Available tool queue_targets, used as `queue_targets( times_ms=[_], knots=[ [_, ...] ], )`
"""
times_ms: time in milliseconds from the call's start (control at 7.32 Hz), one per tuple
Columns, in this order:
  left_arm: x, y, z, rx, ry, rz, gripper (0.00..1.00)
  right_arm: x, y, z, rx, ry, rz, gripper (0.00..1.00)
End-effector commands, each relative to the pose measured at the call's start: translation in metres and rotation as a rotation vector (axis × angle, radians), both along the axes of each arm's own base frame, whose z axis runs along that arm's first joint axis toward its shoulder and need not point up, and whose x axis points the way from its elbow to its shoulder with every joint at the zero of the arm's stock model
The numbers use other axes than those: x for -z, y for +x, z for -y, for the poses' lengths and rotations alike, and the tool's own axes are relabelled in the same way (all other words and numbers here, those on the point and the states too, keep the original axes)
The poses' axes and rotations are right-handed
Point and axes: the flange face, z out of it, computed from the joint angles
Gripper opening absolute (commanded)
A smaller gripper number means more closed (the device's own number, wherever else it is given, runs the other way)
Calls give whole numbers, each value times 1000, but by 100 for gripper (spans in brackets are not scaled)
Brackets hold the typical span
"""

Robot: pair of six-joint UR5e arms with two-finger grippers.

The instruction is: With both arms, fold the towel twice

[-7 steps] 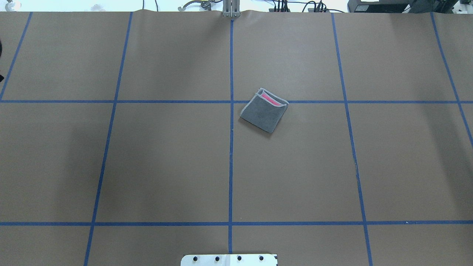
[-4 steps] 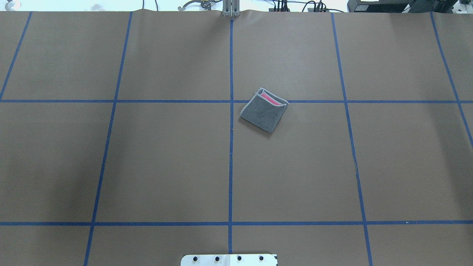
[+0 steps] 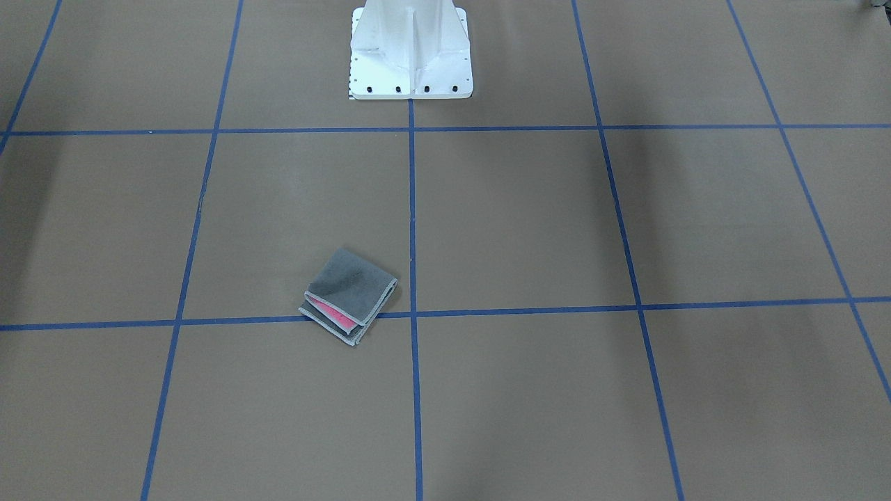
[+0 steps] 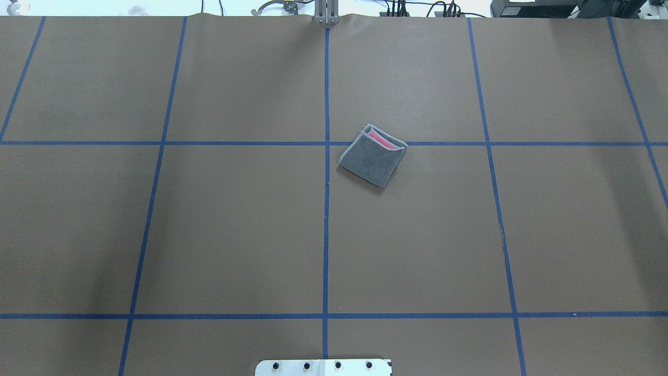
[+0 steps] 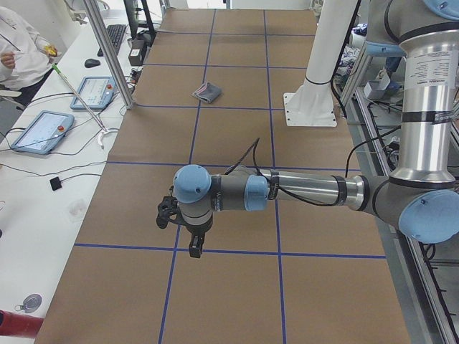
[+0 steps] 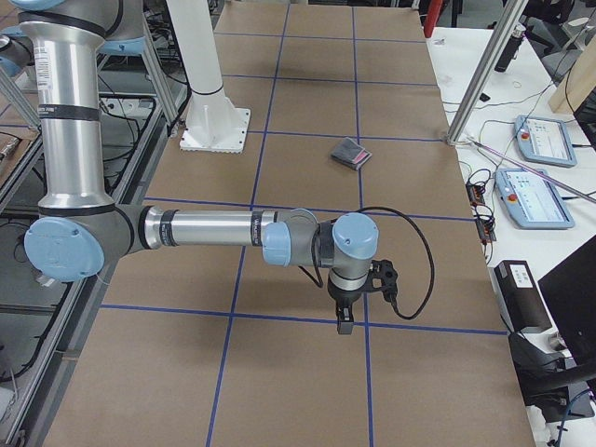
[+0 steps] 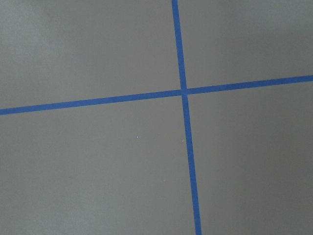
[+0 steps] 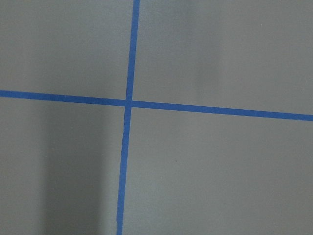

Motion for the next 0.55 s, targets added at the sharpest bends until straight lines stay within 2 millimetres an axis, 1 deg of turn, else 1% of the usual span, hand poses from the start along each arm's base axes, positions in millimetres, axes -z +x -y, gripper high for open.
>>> queue_targets(
  times_ms=[0,137,273,410],
  knots=[
    [7,0,-6,6,15,-23,100,2,-10,1,11,-1,1,99],
    [9,-1,-5,8,18,-18,100,2,-10,0,10,-5,1,99],
    [17,-1,-5,7,35,-21,100,2,-11,0,11,-5,1,99],
    [20,-1,-5,8,41,-22,100,-1,-11,-2,12,-7,1,99]
  ],
)
